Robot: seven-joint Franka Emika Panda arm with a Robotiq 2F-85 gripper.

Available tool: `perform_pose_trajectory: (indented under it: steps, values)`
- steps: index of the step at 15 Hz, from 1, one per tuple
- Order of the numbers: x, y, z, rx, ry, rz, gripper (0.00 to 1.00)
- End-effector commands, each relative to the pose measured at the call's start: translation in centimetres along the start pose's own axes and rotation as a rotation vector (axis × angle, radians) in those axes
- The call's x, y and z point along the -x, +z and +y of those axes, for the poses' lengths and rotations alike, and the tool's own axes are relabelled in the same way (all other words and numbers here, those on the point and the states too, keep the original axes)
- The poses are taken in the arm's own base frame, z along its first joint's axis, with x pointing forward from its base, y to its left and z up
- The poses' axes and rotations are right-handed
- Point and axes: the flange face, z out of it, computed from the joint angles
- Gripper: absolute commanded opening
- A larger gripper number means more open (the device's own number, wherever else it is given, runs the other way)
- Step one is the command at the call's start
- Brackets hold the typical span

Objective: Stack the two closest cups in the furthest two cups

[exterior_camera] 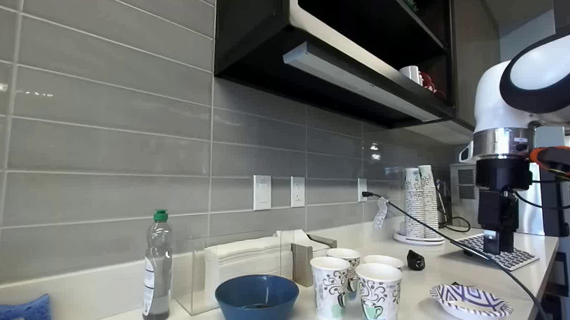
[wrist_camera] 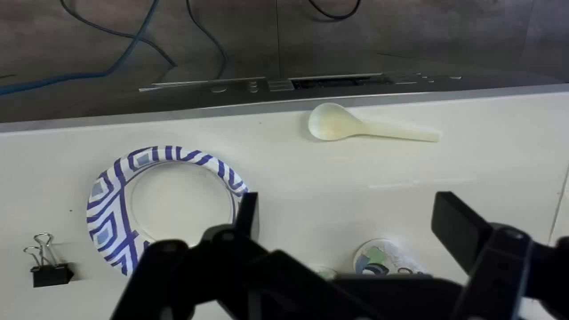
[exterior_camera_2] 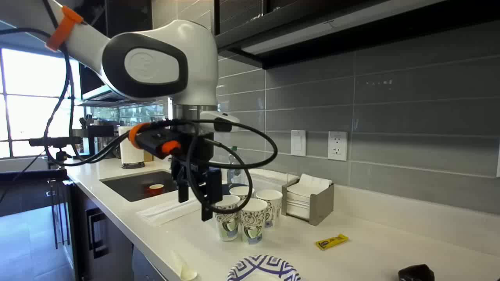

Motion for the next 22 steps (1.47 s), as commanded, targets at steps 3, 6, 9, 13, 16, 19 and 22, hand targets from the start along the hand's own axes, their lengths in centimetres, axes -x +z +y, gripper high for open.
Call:
perform_pose_trajectory:
  steps: [3,6,9,13,16,19,22]
  values:
    - [0.0,-0.1,0.0,0.000,0.000,-0.001,1.00]
    - [-1.0,-0.4,-1.0,0.042,-0.044,-0.004,1.00]
    - [-3.0,-1.8,-3.6,0.120,-0.161,-0.006,1.00]
    - [-6.4,-2.5,-6.9,0.173,-0.326,-0.027,1.00]
    - [-9.2,-2.0,-9.0,0.164,-0.434,-0.054,1.00]
    - [-11.9,-0.5,-10.2,0.160,-0.509,-0.076,1.00]
    - [-14.2,1.3,-10.6,0.156,-0.534,-0.093,1.00]
